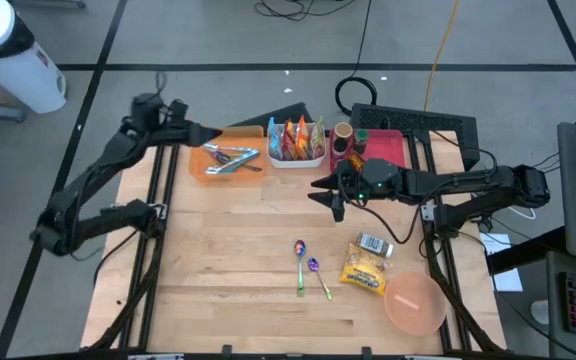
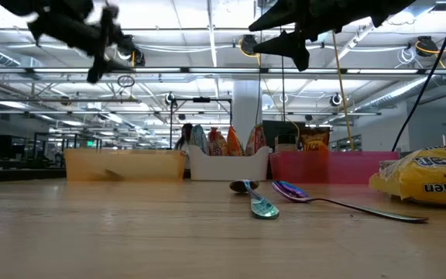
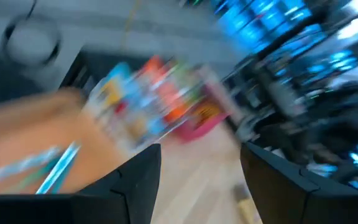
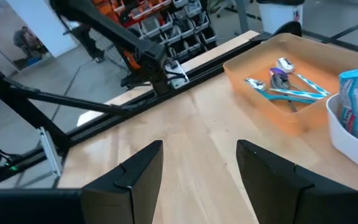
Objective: Pick & Place Food Item
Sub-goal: Put the white spice bottle into the red bin
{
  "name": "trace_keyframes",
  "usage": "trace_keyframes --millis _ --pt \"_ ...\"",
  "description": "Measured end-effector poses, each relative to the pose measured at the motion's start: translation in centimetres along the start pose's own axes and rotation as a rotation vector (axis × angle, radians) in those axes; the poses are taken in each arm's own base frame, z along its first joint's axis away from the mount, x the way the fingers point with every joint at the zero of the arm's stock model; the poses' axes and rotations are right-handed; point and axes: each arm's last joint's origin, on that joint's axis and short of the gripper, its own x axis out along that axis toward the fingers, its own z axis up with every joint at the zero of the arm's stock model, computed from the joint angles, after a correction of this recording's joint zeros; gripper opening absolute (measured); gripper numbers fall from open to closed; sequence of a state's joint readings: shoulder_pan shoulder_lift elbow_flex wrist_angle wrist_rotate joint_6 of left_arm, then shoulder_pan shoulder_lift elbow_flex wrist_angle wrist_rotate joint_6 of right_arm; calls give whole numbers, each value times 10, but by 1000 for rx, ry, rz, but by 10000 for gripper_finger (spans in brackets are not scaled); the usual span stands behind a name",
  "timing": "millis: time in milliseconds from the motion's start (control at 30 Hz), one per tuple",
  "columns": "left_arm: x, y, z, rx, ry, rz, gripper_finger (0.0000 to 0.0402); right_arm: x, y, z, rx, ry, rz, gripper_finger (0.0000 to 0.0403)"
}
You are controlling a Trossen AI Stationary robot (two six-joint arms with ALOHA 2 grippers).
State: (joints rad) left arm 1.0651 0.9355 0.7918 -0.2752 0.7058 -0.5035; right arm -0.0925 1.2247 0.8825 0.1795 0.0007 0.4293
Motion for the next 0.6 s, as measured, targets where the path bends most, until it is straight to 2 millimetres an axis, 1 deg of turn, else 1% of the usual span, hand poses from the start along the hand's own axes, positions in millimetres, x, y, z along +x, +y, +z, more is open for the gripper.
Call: trace_keyframes --millis 167,267,333,433,500,600 --pt "-30 -49 0 155 -213 -126 230 0 2 2 40 -25 17 196" --pt "-44 -70 -8 215 -298 -172 230 0 3 4 70 -40 25 196" --pt "-48 -80 -13 241 -325 -189 230 0 3 4 85 -48 29 196" --pt "-45 -92 -21 267 -328 -215 230 0 5 6 84 -67 42 196" --pt "-37 -98 -27 274 -299 -218 230 0 6 8 81 -90 52 196" --pt "-19 -108 -37 295 -235 -237 230 -1 8 11 80 -116 65 196"
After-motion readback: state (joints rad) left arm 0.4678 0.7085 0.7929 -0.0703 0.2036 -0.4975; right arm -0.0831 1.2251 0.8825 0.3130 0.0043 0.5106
